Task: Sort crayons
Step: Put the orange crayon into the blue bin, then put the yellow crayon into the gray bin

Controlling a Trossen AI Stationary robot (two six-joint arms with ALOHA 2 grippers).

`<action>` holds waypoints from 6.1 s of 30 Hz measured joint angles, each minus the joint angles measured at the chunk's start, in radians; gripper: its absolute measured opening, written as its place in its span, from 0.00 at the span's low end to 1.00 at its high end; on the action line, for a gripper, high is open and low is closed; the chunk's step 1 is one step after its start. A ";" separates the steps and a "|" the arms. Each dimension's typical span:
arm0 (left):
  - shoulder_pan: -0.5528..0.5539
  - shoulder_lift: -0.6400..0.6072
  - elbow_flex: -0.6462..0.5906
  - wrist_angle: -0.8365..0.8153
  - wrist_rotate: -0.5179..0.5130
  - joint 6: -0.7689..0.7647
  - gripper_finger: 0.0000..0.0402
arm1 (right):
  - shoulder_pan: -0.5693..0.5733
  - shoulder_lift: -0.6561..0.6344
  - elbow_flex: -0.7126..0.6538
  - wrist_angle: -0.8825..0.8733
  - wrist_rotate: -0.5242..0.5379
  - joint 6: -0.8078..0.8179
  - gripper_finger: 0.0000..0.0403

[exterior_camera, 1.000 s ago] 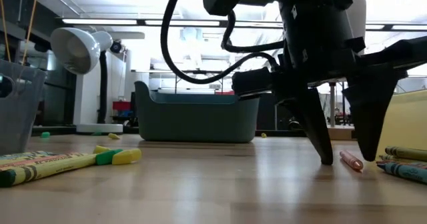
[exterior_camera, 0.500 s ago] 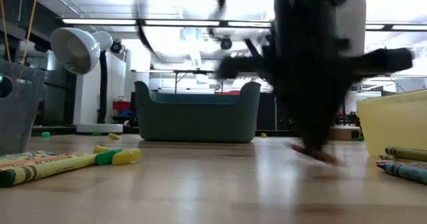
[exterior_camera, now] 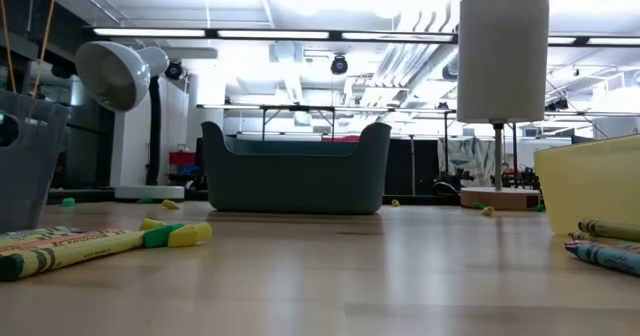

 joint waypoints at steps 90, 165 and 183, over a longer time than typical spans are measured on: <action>0.052 0.450 -0.215 0.219 0.103 -0.182 0.38 | -0.628 -0.235 -0.338 0.583 -0.418 -0.980 0.40; -0.314 1.731 0.572 -0.614 0.419 -1.486 0.30 | -0.511 -0.604 -0.339 -0.059 -0.213 -1.050 0.40; -0.320 1.703 0.520 -0.607 0.411 -1.570 0.30 | -0.511 -0.604 -0.339 -0.059 -0.213 -1.050 0.40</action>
